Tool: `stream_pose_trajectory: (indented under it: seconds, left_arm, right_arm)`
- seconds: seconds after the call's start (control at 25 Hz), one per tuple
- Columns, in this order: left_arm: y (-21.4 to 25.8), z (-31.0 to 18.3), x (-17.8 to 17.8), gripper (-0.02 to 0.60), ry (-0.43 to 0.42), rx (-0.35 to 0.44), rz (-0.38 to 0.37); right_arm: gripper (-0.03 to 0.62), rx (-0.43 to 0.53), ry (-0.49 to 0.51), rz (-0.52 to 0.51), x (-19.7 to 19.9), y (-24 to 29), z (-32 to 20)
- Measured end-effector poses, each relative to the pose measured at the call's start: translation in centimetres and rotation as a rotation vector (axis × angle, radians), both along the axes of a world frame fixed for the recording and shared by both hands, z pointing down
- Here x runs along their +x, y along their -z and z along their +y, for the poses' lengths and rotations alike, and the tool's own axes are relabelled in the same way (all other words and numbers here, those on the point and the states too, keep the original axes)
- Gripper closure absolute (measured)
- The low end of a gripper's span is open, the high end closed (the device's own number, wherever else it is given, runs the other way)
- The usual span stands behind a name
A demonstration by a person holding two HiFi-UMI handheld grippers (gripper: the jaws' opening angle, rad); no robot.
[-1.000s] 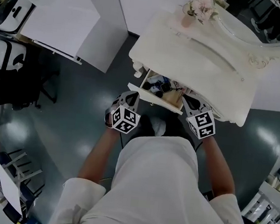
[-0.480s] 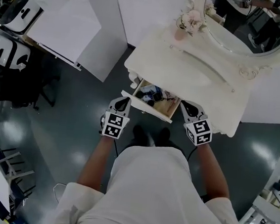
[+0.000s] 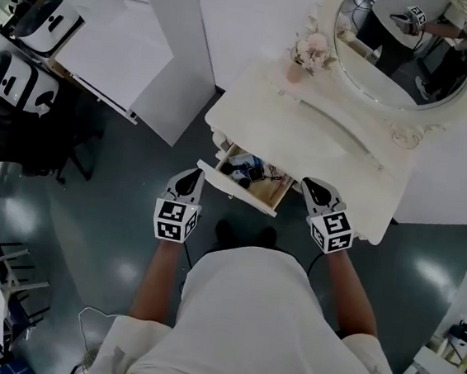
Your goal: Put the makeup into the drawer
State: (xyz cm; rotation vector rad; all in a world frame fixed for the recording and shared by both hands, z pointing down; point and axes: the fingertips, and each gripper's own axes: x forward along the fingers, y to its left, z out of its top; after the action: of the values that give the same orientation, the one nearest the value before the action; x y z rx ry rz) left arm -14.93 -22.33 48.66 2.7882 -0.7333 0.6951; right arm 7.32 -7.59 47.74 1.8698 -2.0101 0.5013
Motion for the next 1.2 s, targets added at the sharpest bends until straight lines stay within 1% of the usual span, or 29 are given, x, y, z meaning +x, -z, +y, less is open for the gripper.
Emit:
stream_pose_trajectory:
  seconds: [0.16,0.4,0.56,0.76,1.2]
  left_arm:
    - [0.8,-0.3,-0.1,0.565,0.010,0.012,0.016]
    - [1.6,-0.4,-0.1,0.565,0.001,0.027,0.041]
    - [1.6,-0.4,0.0,0.565,0.005,0.019,0.051]
    - [1.6,-0.6,0.3,0.565,0.008,0.013,0.064]
    - [1.7,-0.8,0.6,0.565,0.009,0.002,0.087]
  right_arm:
    - [0.565,0.009,-0.003,-0.003,0.6,0.3,0.1]
    - [0.565,0.029,0.012,0.004,0.4,1.0,0.0]
    - [0.565,0.037,0.000,0.000,0.9,1.1,0.1]
    - [0.565,0.046,-0.022,-0.041,1.5,1.1,0.2]
    - [0.565,0.058,-0.045,-0.034,2.1,1.7,0.1]
